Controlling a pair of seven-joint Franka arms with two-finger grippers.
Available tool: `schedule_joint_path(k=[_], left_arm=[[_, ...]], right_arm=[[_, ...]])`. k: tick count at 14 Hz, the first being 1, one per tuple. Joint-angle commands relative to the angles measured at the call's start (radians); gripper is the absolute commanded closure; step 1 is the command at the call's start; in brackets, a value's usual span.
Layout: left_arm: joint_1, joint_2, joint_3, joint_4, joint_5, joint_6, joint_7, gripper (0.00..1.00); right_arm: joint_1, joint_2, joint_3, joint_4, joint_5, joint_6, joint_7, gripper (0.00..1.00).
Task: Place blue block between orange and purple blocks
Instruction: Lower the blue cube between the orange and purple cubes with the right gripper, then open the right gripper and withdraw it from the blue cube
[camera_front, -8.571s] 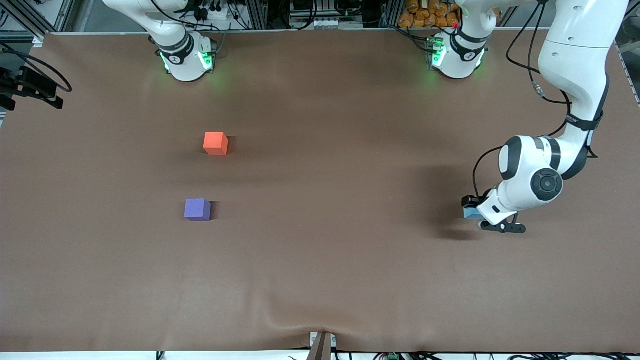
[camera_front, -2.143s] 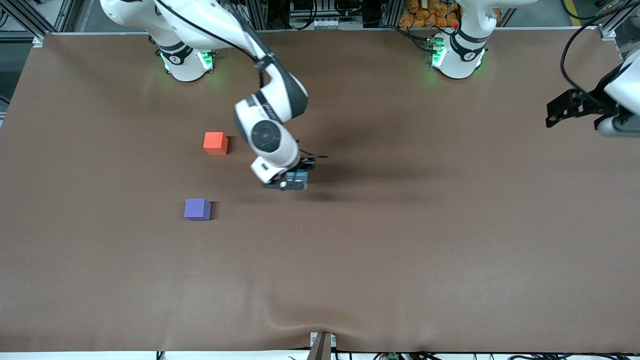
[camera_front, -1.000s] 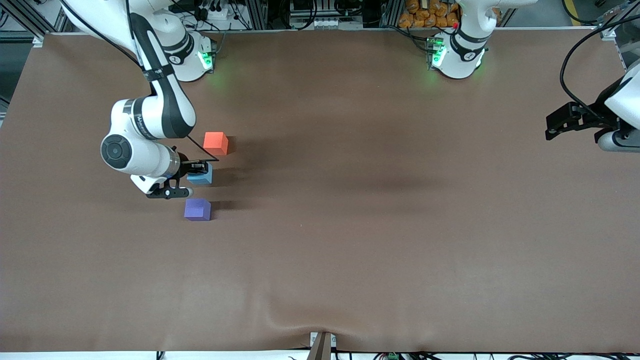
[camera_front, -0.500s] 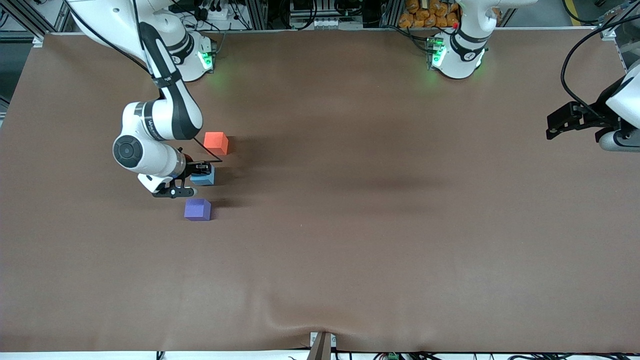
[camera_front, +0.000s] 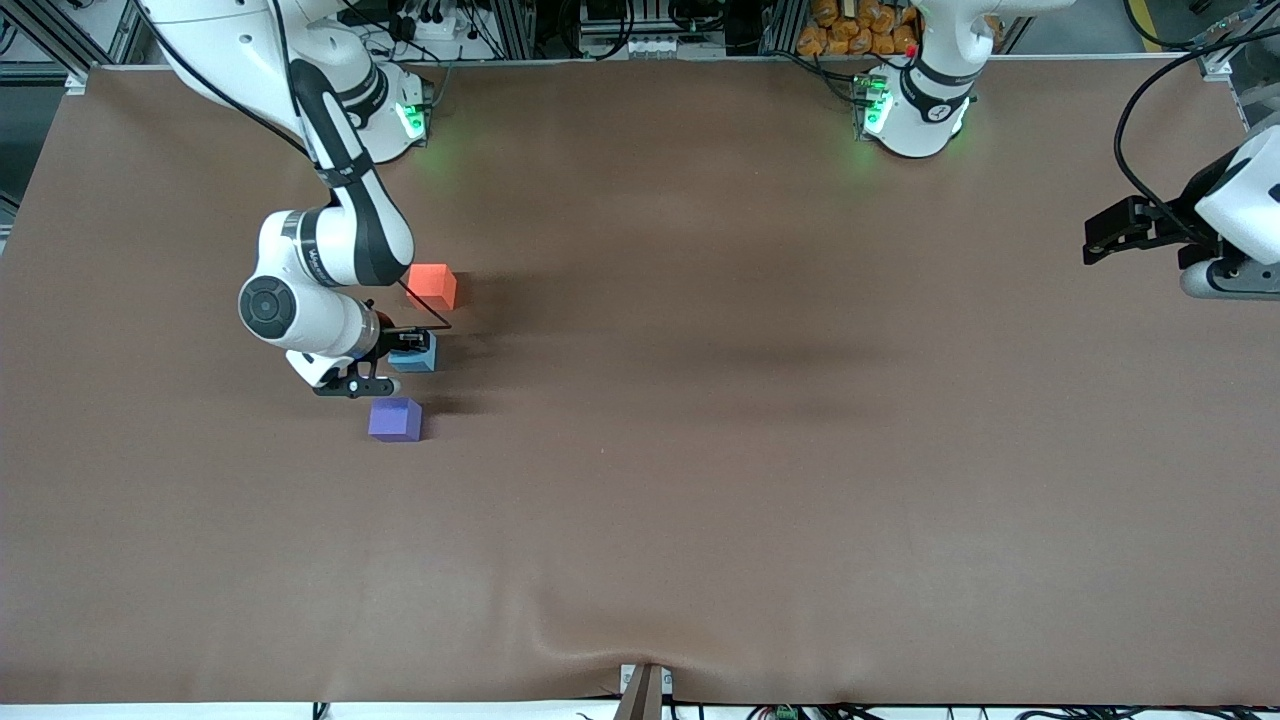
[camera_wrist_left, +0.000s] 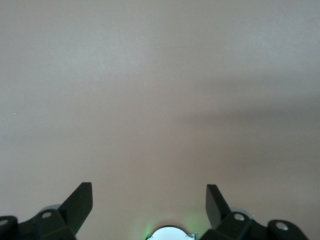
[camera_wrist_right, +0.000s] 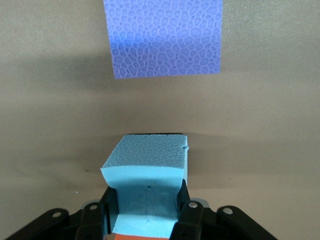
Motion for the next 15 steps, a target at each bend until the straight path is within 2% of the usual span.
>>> schedule_joint_path(k=[1,2,3,4,5,8,13,15], left_arm=[[0.007,-0.051,-0.008,-0.051,0.0,0.001,-0.015,0.0],[0.007,-0.052,-0.008,-0.054,0.0,0.001,-0.015,0.0],[0.008,-0.048,-0.008,-0.051,0.0,0.001,-0.015,0.0],[0.008,-0.046,-0.007,-0.047,-0.002,0.001,-0.014,0.0],[0.008,-0.045,-0.005,-0.044,-0.002,0.001,-0.014,0.0],[0.008,-0.04,-0.005,-0.039,0.0,0.001,-0.012,0.0],[0.004,-0.038,-0.005,-0.027,0.008,0.001,-0.006,0.0],[0.005,-0.038,-0.007,-0.027,0.008,0.002,-0.007,0.0]], right_arm=[[0.009,0.008,0.001,-0.013,0.033,0.028,-0.02,1.0],[0.007,0.008,0.001,-0.013,0.033,0.026,-0.02,1.0],[0.006,0.011,0.001,-0.013,0.033,0.026,-0.02,0.92],[0.004,0.018,0.001,-0.011,0.034,0.025,-0.017,0.33],[0.006,0.018,0.001,-0.005,0.04,0.019,-0.009,0.0],[0.003,-0.001,-0.002,0.074,0.045,-0.103,-0.008,0.0],[-0.075,-0.002,-0.008,0.451,0.043,-0.564,0.009,0.0],[-0.112,0.003,-0.006,0.611,0.03,-0.658,0.009,0.0]])
